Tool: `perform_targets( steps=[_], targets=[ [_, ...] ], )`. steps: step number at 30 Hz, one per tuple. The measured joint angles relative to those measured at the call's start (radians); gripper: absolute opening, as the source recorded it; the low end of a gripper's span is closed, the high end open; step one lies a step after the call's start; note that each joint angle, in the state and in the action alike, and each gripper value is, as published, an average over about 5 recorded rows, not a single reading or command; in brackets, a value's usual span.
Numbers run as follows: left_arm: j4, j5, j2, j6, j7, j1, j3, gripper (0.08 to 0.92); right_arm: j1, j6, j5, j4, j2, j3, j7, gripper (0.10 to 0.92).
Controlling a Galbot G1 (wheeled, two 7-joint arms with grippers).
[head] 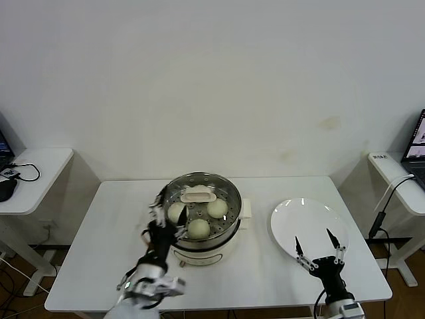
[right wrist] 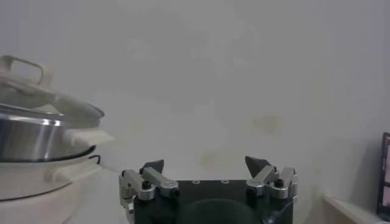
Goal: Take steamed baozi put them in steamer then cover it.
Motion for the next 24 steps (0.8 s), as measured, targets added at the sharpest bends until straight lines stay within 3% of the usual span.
perform_targets(
  steps=[11, 24],
  targets=[
    [-0.034, -0.695, 0.048, -0.177, -0.167, 0.260, -0.214, 0.823, -0.075, -0.028, 0.055, -0.006, -0.050, -0.042, -0.014, 0.823],
    [0.049, -1.086, 0.052, -0.372, -0.217, 0.440, -0.294, 0.823, -0.167, -0.069, 0.093, 0.028, -0.074, -0.086, -0.039, 0.823]
  ],
)
